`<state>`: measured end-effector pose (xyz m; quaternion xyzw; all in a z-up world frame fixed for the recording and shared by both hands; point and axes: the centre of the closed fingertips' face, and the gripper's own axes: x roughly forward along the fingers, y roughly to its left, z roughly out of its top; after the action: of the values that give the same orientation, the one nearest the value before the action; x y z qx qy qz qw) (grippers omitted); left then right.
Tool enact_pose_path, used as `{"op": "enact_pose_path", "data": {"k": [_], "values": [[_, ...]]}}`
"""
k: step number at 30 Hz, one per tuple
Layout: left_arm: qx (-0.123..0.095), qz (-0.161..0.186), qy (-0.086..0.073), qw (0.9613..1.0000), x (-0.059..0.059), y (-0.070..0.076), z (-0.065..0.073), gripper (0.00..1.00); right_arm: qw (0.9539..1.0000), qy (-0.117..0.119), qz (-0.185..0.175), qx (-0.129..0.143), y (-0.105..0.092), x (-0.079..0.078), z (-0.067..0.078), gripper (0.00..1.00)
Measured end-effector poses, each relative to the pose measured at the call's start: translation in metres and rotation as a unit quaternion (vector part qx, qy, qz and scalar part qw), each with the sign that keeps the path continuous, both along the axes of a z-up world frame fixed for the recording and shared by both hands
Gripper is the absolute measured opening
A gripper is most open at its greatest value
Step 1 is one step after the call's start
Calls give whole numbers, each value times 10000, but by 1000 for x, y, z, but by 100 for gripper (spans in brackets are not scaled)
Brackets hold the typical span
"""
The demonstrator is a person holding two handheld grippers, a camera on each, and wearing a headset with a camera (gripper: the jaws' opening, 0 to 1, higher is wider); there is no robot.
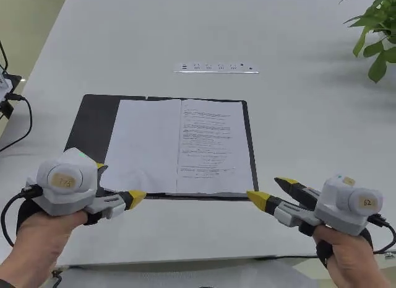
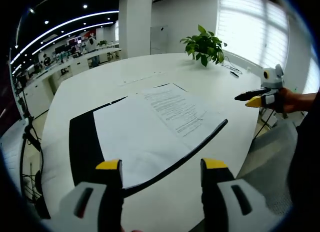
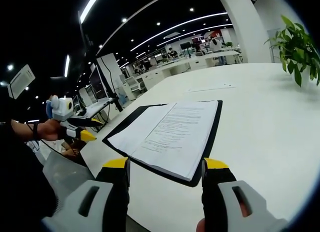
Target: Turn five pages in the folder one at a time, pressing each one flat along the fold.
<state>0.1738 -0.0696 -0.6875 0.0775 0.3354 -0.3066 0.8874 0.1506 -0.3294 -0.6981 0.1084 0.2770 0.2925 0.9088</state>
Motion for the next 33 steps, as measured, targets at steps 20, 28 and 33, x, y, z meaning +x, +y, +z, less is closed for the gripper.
{"op": "enact_pose_path", "data": {"k": [20, 28, 33], "values": [[-15, -376, 21, 9993, 13, -42, -3, 62, 9999, 60, 7, 112, -2, 0, -2, 56], [-37, -511, 28, 9987, 18, -59, -3, 62, 9998, 118, 57, 116, -2, -1, -5, 56], [-44, -630, 38, 9980, 22, -70, -3, 62, 9998, 127, 53, 130, -4, 1, -5, 56]]}}
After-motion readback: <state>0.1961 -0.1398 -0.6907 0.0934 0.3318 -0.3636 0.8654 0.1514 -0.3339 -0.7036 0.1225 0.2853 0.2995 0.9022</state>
